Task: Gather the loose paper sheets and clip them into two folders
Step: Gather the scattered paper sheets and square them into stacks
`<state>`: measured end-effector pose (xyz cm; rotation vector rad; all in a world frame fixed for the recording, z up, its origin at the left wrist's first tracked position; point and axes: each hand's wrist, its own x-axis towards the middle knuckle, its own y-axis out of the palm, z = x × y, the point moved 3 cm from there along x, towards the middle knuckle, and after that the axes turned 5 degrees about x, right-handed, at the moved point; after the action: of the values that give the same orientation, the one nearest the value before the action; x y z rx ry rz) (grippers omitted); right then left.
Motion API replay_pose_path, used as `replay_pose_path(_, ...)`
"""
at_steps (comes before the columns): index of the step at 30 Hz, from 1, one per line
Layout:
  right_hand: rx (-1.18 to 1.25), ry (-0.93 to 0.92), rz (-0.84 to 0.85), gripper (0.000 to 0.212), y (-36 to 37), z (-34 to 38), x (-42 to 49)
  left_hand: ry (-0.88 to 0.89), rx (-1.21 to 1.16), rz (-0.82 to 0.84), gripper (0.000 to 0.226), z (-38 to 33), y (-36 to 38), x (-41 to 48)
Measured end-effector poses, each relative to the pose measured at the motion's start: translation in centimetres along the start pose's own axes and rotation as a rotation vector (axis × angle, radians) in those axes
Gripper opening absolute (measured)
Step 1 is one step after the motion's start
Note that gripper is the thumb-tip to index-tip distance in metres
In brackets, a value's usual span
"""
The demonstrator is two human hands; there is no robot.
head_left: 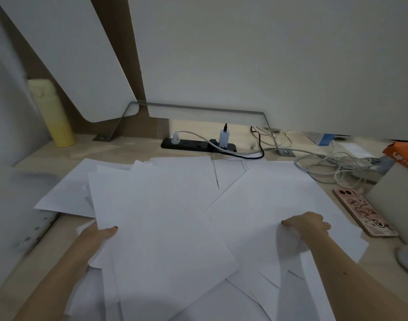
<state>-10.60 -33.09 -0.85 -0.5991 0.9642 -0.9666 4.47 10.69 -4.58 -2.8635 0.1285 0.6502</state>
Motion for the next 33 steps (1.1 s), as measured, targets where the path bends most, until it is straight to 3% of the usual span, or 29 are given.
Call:
replay_pose_path(4,0.046,-0.078,0.071,0.029,0.5,0.0,0.4,0.010,0.010,-0.008,0.047,0.1,0.0,-0.1)
replay_pose_path(7,0.255,-0.104,0.088,0.017,0.5,-0.4,0.0,0.018,0.009,-0.002,0.047,0.1,0.2,-0.1)
replay_pose_path(11,0.444,-0.499,-0.127,0.026,-2.5,2.3,-2.2,0.025,0.011,0.006,0.046,-0.2,0.4,-0.6)
replay_pose_path(14,0.676,-0.794,-0.184,0.021,-6.1,6.1,-5.3,0.026,0.004,0.014,0.045,-0.1,0.3,-0.8)
replay_pose_path(17,0.935,-0.885,-0.056,0.013,-8.6,8.8,-7.7,0.020,0.001,0.017,0.044,-0.3,0.3,-1.0)
replay_pose_path(20,1.124,-0.773,0.297,0.016,-7.8,9.9,-8.3,0.004,-0.001,0.043,0.043,-0.3,0.5,-1.4)
replay_pose_path(23,0.935,-0.675,0.493,0.012,-3.8,9.5,-8.4,-0.001,-0.021,0.109,0.036,-0.4,0.7,-2.1)
replay_pose_path(28,0.512,-0.650,0.553,0.020,3.8,7.1,-9.7,-0.004,-0.129,0.164,0.029,-1.1,0.8,-3.0)
replay_pose_path(33,0.393,-0.660,0.580,0.016,8.0,6.9,-10.9,0.018,-0.218,0.208,0.033,-2.6,1.8,-3.4)
